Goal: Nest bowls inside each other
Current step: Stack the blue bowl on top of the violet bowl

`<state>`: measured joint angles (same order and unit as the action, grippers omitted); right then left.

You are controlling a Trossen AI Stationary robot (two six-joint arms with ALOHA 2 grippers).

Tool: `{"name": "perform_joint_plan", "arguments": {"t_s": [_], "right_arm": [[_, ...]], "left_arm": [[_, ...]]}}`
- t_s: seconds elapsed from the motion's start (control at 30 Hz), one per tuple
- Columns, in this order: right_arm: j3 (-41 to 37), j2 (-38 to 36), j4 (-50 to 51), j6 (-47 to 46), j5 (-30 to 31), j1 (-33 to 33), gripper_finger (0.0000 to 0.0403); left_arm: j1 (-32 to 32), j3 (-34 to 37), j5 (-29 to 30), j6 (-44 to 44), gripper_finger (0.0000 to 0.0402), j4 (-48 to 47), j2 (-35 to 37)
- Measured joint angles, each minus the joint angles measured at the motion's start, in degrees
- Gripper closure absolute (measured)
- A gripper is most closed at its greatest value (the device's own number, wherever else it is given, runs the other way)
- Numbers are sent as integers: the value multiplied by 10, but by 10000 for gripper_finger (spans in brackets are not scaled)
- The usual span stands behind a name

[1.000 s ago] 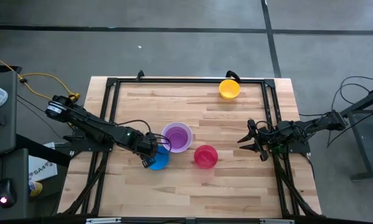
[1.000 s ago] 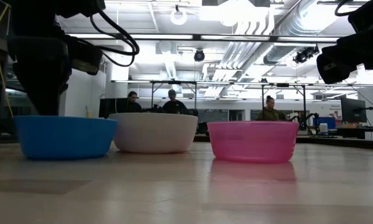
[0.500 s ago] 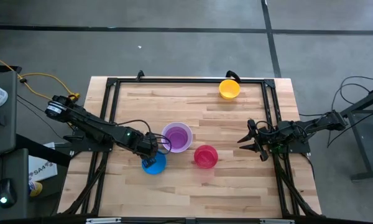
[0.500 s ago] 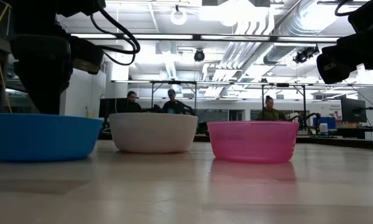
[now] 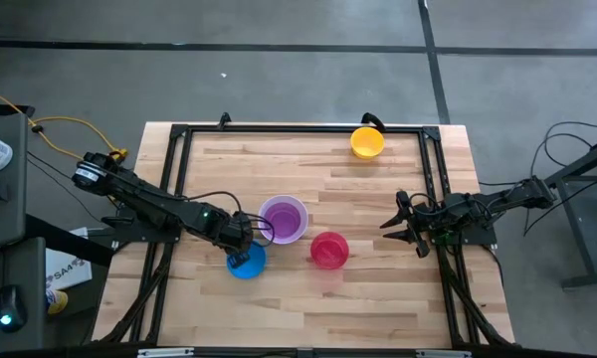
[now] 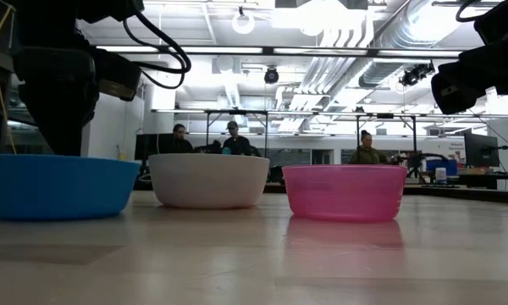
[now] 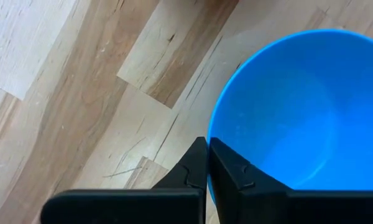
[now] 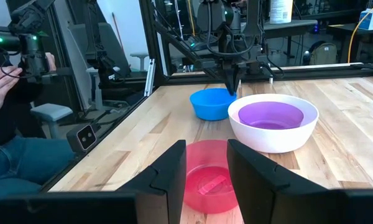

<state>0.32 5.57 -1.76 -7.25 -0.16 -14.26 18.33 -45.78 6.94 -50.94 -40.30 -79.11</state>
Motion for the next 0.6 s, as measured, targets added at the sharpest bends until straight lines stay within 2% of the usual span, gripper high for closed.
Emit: {"name": "perform_joint_plan", "arguments": {"t_s": [0.6], "right_arm": [[0, 0, 0, 0, 0, 0, 293]], "left_arm": [[0, 0, 11, 1, 401, -42, 56]]}}
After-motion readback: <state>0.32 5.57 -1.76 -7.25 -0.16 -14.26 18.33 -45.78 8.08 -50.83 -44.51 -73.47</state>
